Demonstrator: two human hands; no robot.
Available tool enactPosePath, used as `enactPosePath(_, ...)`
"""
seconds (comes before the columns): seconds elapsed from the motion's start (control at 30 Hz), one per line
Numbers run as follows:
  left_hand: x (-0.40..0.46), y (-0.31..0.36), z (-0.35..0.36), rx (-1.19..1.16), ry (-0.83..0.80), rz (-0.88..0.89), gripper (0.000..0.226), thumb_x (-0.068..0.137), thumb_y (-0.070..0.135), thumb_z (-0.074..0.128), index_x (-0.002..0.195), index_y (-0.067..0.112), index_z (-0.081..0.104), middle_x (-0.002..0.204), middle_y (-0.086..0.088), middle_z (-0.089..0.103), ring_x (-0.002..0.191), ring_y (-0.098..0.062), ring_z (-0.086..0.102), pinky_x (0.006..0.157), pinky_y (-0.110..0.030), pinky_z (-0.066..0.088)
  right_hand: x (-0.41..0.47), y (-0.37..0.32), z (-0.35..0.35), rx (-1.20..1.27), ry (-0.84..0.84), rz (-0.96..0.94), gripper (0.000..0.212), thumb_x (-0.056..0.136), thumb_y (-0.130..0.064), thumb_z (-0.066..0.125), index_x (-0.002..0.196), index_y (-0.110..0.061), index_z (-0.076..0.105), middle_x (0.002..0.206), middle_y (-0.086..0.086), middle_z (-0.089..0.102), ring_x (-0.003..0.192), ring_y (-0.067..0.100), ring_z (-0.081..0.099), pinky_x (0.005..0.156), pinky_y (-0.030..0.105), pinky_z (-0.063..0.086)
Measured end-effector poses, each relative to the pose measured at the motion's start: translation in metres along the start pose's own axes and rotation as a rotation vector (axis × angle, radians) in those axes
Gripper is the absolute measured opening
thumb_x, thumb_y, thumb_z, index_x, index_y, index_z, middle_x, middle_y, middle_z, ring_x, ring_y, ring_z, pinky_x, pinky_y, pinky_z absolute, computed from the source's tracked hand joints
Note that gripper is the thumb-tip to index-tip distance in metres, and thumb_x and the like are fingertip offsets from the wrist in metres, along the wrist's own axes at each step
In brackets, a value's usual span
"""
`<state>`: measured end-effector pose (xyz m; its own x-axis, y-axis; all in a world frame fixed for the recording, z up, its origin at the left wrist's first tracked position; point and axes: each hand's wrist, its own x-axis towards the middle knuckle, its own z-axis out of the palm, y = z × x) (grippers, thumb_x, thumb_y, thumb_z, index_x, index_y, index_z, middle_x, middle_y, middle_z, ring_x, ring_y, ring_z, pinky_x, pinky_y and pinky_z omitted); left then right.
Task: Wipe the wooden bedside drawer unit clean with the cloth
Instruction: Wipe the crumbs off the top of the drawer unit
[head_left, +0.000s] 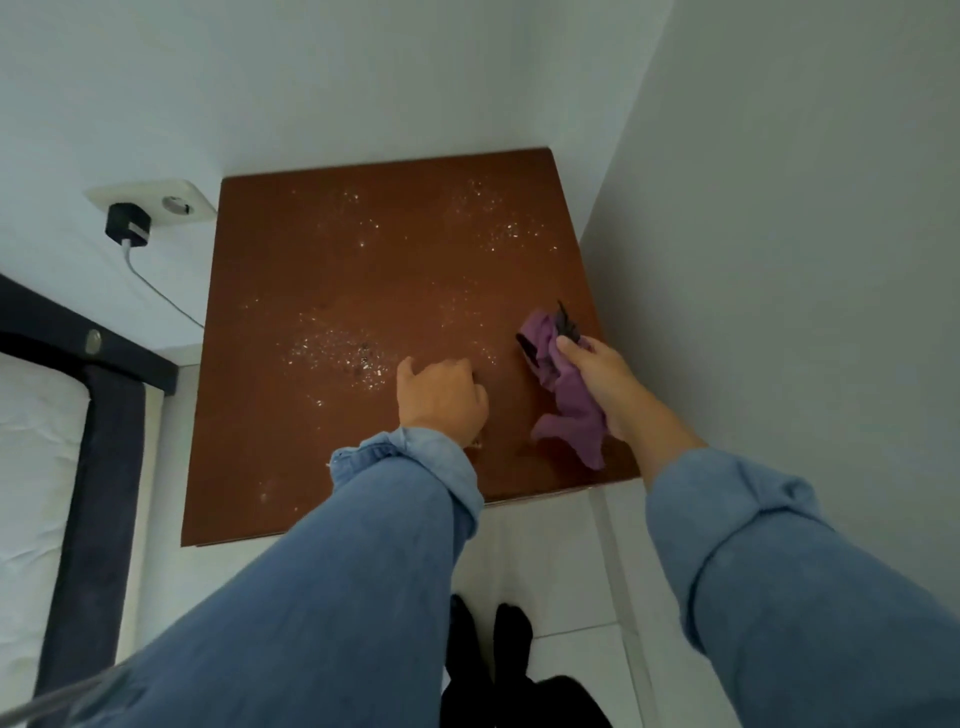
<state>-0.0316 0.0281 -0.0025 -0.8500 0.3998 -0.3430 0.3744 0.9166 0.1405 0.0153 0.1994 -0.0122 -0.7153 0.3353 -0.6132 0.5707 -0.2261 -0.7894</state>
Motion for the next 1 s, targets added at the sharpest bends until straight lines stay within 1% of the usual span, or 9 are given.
enactPosePath(0.13,0.023,0.002,-0.006,-0.064,0.104,0.013,0.040,0.092,0.025,0.039,0.129,0.018,0.052,0.131,-0.001,0.057,0.122,-0.021,0.051,0.113,-0.047,0.023,0.011,-0.031,-0.026,0.662,-0.244,0.151,0.045,0.093,-0.046,0.041,0.111,-0.009,0.059,0.079,0.008,0.065,0.060,0.017,0.061,0.053,0.025,0.052)
enactPosePath(0.27,0.060,0.007,-0.013,-0.113,0.125,-0.008,0.051,0.094,0.024,0.038,0.145,0.016,0.034,0.152,-0.001,0.036,0.142,-0.019,0.030,0.118,-0.050,0.014,0.039,-0.057,-0.030,0.884,-0.406,0.066,0.057,0.089,-0.047,0.048,0.129,-0.008,0.051,0.126,0.019,0.060,0.099,0.032,0.063,0.077,0.039,0.057)
enactPosePath(0.4,0.101,0.008,-0.021,-0.112,0.105,-0.046,0.058,0.098,0.027,0.031,0.152,0.014,0.016,0.162,-0.002,0.013,0.149,-0.017,0.008,0.120,-0.050,0.006,0.083,-0.095,-0.023,0.519,-0.261,0.045,0.046,0.090,-0.012,0.047,0.136,-0.003,0.043,0.115,0.017,0.064,0.089,0.023,0.066,0.071,0.034,0.059)
enactPosePath(0.57,0.143,0.000,-0.018,-0.064,0.081,-0.072,0.060,0.100,0.036,0.020,0.154,0.012,0.008,0.163,-0.003,0.002,0.149,-0.016,0.001,0.121,-0.047,0.001,0.159,-0.137,-0.014,0.160,0.219,-0.318,0.049,0.087,0.002,0.042,0.131,-0.018,0.044,0.105,0.004,0.064,0.082,0.019,0.062,0.073,0.034,0.055)
enactPosePath(0.67,0.148,-0.007,-0.004,-0.024,0.102,-0.057,0.067,0.095,0.043,0.017,0.154,0.014,0.007,0.163,-0.002,0.002,0.149,-0.015,0.003,0.121,-0.046,0.000,0.202,-0.138,-0.004,-0.200,0.244,-0.465,0.058,0.086,-0.002,0.039,0.140,-0.022,0.037,0.102,0.002,0.062,0.070,0.014,0.055,0.064,0.030,0.046)
enactPosePath(0.73,0.149,-0.007,0.002,-0.020,0.131,-0.061,0.074,0.089,0.047,0.017,0.154,0.015,0.006,0.163,-0.001,0.002,0.149,-0.015,0.003,0.121,-0.045,-0.002,0.233,-0.133,0.006,-0.435,0.242,-0.499,0.058,0.089,-0.005,0.040,0.144,-0.019,0.032,0.130,0.011,0.053,0.097,0.023,0.058,0.087,0.034,0.046)
enactPosePath(0.83,0.150,-0.006,0.005,-0.016,0.144,-0.057,0.077,0.086,0.050,0.017,0.154,0.016,0.005,0.162,0.000,0.001,0.149,-0.013,0.001,0.121,-0.044,-0.002,0.259,-0.135,0.026,-0.891,0.219,-0.538,0.061,0.092,-0.012,0.043,0.149,-0.010,0.022,0.156,0.014,0.020,0.144,0.029,0.017,0.118,0.044,0.013)
enactPosePath(0.9,0.152,-0.007,0.005,-0.023,0.153,-0.053,0.078,0.086,0.052,0.018,0.154,0.016,0.006,0.162,0.000,0.002,0.149,-0.012,0.001,0.121,-0.044,-0.003,0.269,-0.140,0.034,-1.062,0.185,-0.577,0.063,0.092,-0.019,0.043,0.150,-0.012,0.019,0.159,0.014,0.012,0.147,0.028,0.006,0.119,0.042,0.008)
enactPosePath(1.0,0.153,-0.010,0.007,-0.032,0.164,-0.058,0.078,0.085,0.051,0.020,0.154,0.017,0.008,0.162,0.002,0.003,0.149,-0.012,0.001,0.121,-0.044,-0.004,0.271,-0.139,0.034,-0.966,0.137,-0.628,0.054,0.092,-0.017,0.043,0.145,-0.021,0.036,0.157,0.007,0.023,0.146,0.022,0.015,0.119,0.035,0.011)
